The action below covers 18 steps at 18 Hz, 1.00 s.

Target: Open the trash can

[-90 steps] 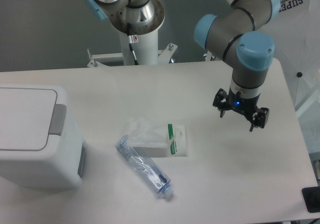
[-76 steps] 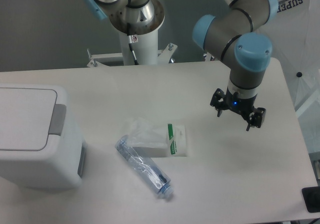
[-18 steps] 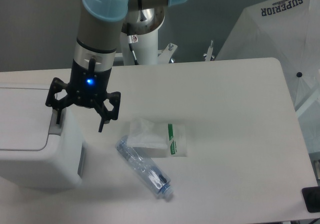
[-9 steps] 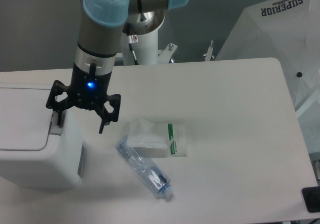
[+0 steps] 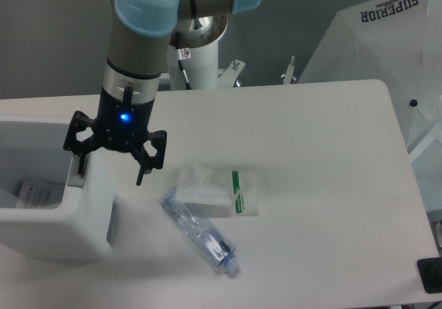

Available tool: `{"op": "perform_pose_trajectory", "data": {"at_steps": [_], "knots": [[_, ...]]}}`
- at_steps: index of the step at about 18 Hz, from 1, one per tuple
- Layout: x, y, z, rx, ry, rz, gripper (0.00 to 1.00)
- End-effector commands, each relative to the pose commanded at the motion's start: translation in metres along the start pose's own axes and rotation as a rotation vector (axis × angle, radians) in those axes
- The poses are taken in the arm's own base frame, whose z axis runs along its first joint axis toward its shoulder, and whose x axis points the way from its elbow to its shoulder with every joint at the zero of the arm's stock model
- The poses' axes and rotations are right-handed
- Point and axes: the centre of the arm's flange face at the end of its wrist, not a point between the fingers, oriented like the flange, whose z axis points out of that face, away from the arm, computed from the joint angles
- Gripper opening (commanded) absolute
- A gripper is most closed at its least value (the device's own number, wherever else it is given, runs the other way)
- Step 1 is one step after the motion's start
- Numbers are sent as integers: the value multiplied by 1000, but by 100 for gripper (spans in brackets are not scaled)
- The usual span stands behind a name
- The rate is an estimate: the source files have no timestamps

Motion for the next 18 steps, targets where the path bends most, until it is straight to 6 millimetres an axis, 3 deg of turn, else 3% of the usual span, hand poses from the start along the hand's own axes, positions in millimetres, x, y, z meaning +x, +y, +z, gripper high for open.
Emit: {"op": "perform_pose_trajectory", "data": {"at_steps": [6,14,16,18], "knots": [[-51,-9,-24,39,-58,73,100],[-150,0,-42,31,-142,243,100],[-184,6,-46,22,-163,265,100],[-203,10,-49,14,-174,295,100]]}}
